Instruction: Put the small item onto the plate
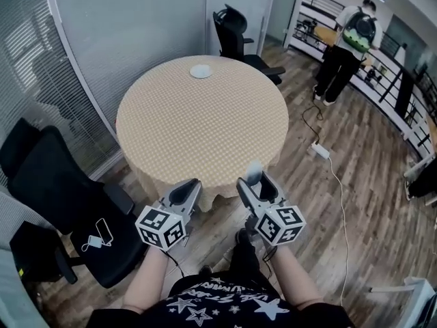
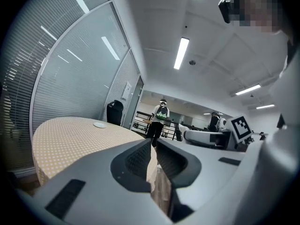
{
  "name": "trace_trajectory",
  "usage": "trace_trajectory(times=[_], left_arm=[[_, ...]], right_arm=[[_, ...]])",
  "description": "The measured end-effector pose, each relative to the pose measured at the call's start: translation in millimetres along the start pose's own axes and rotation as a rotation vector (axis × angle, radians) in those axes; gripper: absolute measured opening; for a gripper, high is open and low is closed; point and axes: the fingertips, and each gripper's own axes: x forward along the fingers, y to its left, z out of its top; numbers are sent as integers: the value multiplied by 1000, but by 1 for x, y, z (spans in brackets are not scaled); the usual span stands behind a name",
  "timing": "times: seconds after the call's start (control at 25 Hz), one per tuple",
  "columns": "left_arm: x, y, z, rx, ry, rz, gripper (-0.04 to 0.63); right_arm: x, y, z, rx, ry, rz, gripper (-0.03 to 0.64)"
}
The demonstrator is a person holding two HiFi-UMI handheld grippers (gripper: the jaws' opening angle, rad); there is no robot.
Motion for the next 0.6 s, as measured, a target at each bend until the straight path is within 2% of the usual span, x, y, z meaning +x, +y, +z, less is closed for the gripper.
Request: trace_trajectory(times=[0.36,0.6], left_arm=[[92,17,16,0,-9,150,40],[156,18,24,5,-7,200,40]], right_arm=[[62,-94,41,-8,26,116,307],[90,-155,61,1,49,169,307]])
